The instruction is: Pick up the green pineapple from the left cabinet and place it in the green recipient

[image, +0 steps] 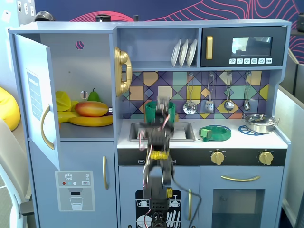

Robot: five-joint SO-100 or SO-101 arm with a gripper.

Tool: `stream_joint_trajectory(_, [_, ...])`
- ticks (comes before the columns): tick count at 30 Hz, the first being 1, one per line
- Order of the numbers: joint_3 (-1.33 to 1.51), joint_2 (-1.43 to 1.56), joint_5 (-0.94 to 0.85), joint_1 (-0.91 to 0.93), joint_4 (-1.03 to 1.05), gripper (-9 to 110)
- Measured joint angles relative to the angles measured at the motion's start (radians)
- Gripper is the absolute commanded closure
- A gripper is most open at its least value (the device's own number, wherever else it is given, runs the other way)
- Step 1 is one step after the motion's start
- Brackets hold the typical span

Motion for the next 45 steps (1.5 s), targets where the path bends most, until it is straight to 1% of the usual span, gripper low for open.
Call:
stream_joint_trajectory(5, [0.291, 0.256, 0.04, 0.011, 0.192, 56])
stream_joint_trajectory(8, [0.413, 0.353, 0.058, 0.009, 0.256, 58])
stream_joint_trajectory(15, [0.66, 0.508, 0.101, 0.009, 0.393, 68])
stream_joint_trajectory(19, [0.735, 0.529, 0.143, 0.009, 0.48, 71])
stream_joint_trajectory(22, [0.749, 0.54, 0.146, 0.006, 0.563, 72])
stream_joint_trajectory(25, [0.75, 0.549, 0.06, -0.011, 0.701, 72])
stream_joint_trajectory(29, [0.753, 0.554, 0.041, -0.012, 0.816, 73])
stream_joint_trajectory(45, [0.752, 0.557, 0.031, -0.012, 0.839, 75])
